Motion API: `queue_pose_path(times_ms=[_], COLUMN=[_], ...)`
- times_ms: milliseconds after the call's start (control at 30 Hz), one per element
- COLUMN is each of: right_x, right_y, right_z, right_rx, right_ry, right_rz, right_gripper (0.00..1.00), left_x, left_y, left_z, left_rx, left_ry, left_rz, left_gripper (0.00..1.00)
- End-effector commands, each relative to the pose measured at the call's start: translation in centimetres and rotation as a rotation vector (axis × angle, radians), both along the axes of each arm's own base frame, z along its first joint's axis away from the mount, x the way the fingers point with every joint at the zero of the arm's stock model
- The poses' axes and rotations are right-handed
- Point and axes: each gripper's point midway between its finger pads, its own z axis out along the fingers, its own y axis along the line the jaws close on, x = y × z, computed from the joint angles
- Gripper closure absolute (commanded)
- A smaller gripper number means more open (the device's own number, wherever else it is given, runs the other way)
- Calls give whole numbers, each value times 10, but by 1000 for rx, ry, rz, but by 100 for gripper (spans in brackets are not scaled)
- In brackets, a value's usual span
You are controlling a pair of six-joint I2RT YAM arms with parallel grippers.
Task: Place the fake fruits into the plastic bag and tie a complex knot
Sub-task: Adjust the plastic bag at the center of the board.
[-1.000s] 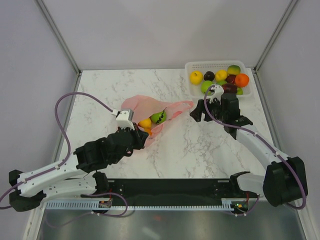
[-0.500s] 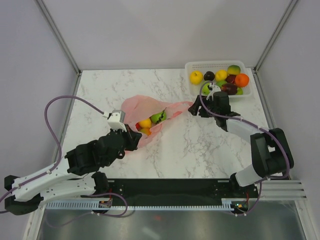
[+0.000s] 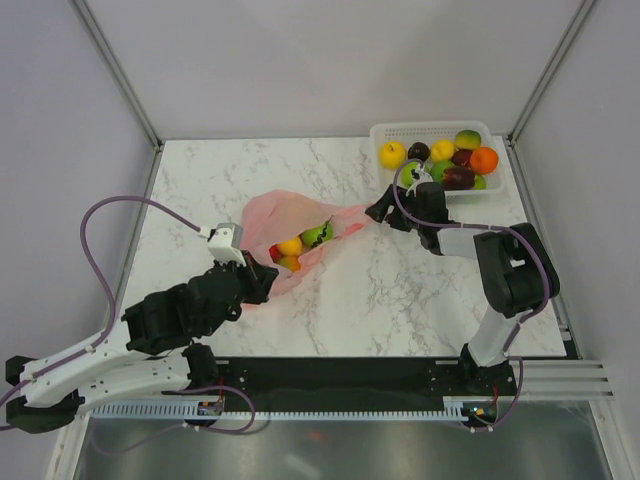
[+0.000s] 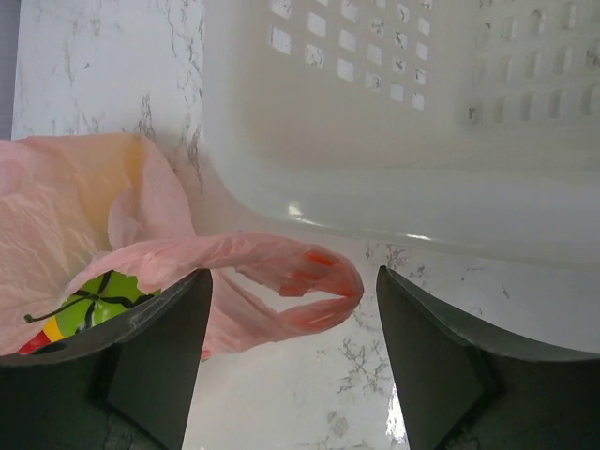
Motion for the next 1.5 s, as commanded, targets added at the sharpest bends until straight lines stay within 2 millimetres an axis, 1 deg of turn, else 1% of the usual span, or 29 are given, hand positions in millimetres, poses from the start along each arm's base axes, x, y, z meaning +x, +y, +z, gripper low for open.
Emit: queue_pose_path(times_ms=[0,100,233,267,300,333,400,433,467,533,567,600,633,667,700,733,767,833,867,933,967,1033,1067,1200,1300,1333,1400,1433,1467], right_x=[20,23,25,22,20,18,10,3,-2,-15,-23,-26,-33,-37,-41,-53,-56,-72,-79,-94,-103,-113,-122,-133,-134,-136,-129,-132,-129], right_y=[7,11,14,12,9,3,-4,-7,-11,-15,-14,-16,-21,-24,-25,-30,-32,-42,-44,-48,-50,-50,-50,-54,-56,-58,-61,-64,-63], right_z=[22,25,40,50,54,73,84,85,110,125,157,172,173,213,226,234,268,293,325,350,380,395,418,439,426,420,388,382,358], right_rx=[83,118,126,118,95,74,-2,-39,-69,-145,-148,-160,-198,-203,-214,-239,-239,-258,-246,-237,-216,-211,-188,-186,-204,-208,-237,-235,-241], right_ry=[-60,-81,-142,-168,-192,-232,-275,-259,-318,-338,-400,-423,-388,-455,-463,-440,-490,-491,-547,-571,-622,-630,-673,-698,-665,-652,-582,-574,-521], right_rz=[-28,-20,5,3,0,-24,-36,-44,-69,-72,-87,-95,-97,-110,-105,-93,-99,-115,-119,-112,-116,-97,-84,-82,-83,-87,-109,-118,-121], right_gripper=[21,26,66,83,91,100,100,100,100,100,100,100,100,100,100,100,100,100,100,100,100,100,100,100,100,100,100,100,100], left_x=[0,-1,-1,-1,-1,-1,-1,-1,-1,0,2,3,5,6,7,7,7,5,4,1,-1,0,-2,-3,1,1,8,5,7], left_y=[5,6,5,5,4,4,3,1,1,-2,-3,-4,-7,-8,-10,-9,-16,-19,-29,-39,-50,-66,-73,-100,-99,-93,-73,-55,-46], left_z=[-1,-3,-6,-4,-4,1,4,15,19,37,45,54,75,87,99,128,138,170,176,181,184,166,161,140,149,174,206,243,261], left_rx=[7,3,19,23,30,26,53,43,56,54,71,74,62,69,60,12,10,-46,-65,-103,-134,-126,-141,-168,-165,-190,-173,-184,-188], left_ry=[4,7,11,8,8,3,-1,-12,-21,-42,-63,-77,-100,-123,-139,-173,-183,-222,-225,-220,-220,-188,-167,-123,-148,-190,-270,-346,-384], left_rz=[11,11,5,1,-2,-7,-22,-31,-40,-53,-67,-72,-72,-83,-91,-92,-111,-134,-164,-194,-227,-256,-273,-323,-313,-306,-257,-243,-218], left_gripper=[98,98,98,98,98,98,98,98,98,98,98,98,98,98,98,98,98,98,98,98,98,98,98,98,98,98,98,98,98])
